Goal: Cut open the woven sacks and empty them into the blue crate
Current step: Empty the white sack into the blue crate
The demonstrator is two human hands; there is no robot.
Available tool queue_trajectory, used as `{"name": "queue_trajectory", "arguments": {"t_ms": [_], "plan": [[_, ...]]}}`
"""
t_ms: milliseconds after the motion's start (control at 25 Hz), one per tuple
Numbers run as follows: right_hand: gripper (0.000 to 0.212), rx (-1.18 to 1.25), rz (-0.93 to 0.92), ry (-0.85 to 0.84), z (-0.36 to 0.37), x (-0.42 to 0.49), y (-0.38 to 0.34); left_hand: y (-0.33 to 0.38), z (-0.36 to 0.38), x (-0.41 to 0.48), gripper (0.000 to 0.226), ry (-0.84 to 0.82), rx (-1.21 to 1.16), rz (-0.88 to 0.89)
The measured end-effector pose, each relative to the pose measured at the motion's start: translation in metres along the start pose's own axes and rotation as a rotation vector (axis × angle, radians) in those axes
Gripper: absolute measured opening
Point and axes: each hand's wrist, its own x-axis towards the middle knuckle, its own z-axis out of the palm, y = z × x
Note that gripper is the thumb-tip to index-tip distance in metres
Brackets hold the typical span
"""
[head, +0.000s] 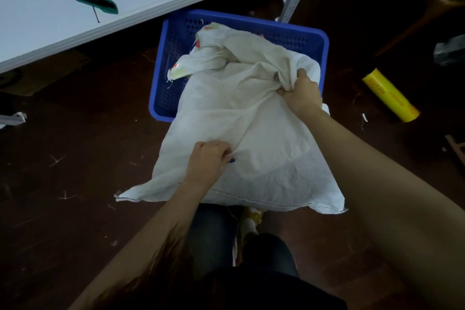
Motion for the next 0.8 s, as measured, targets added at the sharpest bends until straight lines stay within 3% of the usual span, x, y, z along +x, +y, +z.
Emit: {"name": "queue_trajectory", "arguments": {"t_ms": [320, 600, 800], "plan": [[0.047, -0.077, -0.171, -0.116, -0.009, -0.031, -0.002, 0.025, -0.020, -0.015, 0.010, 0.088, -0.150, 0.038], [0.066, 0.018, -0.223, -0.231, -0.029, -0.068, -0.004, 0.059, -0.046, -0.017, 0.010, 0.270, -0.308, -0.001], [0.065, 0.165, -0.240, -0.091, -0.061, -0.083, 0.011, 0.079, -0.074, -0.005, 0.013, 0.420, -0.542, -0.276]]}}
